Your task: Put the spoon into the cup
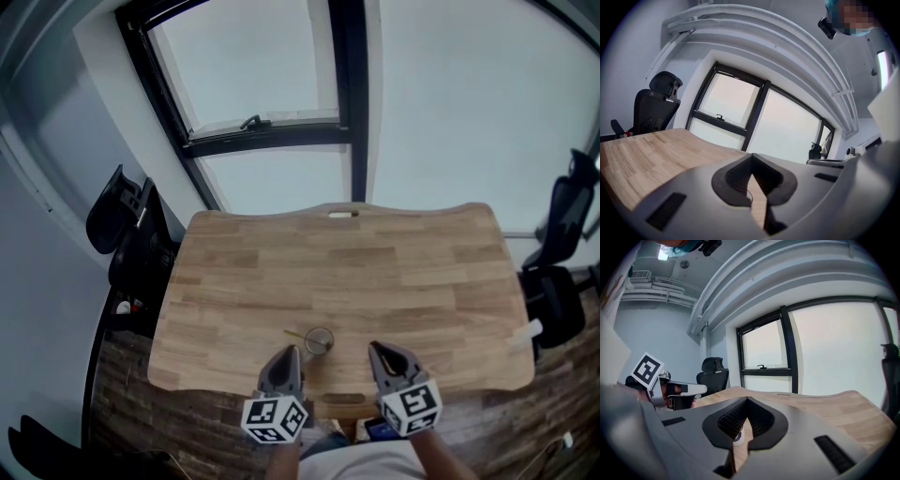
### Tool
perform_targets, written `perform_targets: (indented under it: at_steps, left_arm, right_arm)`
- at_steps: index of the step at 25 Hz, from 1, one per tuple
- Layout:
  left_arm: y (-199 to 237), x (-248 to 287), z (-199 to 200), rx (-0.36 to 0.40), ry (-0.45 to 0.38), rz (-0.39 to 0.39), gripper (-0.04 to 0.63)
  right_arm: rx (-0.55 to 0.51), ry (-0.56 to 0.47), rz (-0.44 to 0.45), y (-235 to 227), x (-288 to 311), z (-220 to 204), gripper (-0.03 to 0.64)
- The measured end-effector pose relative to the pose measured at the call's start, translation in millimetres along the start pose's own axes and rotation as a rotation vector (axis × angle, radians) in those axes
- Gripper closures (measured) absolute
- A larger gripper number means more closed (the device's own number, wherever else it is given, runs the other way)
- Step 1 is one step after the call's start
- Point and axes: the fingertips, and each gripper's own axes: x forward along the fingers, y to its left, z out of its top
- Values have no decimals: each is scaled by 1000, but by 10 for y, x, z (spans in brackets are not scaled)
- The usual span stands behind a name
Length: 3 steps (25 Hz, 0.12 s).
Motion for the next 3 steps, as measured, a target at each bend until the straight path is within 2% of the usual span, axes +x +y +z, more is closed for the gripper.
perform_targets:
  at_steps: [3]
  left_arm:
    - [62, 7, -12, -2, 8, 14, 594]
  right_arm:
    - [-1, -2, -2, 8, 32, -13, 620]
